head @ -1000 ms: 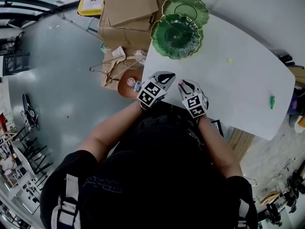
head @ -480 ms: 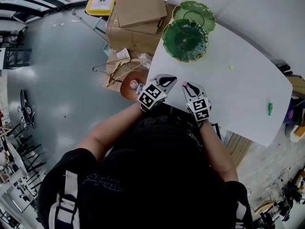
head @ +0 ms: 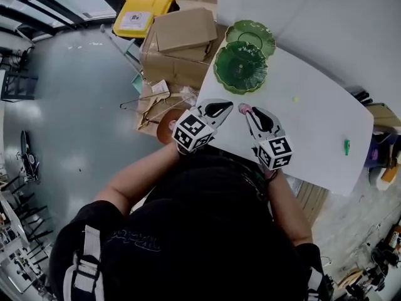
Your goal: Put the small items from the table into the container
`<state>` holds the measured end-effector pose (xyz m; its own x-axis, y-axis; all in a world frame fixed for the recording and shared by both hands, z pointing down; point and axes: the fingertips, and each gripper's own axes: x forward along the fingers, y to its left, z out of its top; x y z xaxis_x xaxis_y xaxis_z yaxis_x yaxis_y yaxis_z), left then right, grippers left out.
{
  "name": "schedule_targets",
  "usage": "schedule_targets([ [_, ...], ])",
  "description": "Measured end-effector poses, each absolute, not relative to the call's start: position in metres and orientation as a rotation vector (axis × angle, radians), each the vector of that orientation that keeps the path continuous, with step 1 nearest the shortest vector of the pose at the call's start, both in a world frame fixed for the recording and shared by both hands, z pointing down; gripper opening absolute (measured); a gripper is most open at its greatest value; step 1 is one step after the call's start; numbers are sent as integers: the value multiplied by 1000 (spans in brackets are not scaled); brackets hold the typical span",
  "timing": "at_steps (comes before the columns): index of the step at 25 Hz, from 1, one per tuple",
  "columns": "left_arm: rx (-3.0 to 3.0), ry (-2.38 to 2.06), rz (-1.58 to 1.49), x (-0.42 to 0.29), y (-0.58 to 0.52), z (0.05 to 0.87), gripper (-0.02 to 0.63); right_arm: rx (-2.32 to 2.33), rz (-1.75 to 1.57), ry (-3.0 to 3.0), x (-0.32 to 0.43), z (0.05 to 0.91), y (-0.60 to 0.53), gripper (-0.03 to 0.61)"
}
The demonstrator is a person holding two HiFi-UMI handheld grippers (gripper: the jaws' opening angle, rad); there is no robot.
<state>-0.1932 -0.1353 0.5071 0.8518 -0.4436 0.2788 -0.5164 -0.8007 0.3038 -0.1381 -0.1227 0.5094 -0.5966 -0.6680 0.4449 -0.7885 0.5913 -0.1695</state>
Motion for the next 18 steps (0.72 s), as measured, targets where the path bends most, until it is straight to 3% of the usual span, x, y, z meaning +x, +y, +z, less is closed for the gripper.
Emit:
schedule_targets([
  [9,2706,-756,52,-208,-137,405,5,1270,368,-2686,-160,384,-116,91],
  [18,2698,-766,40,-210,-142,405,5,1290,327,-2690,-161,370,-118,91],
])
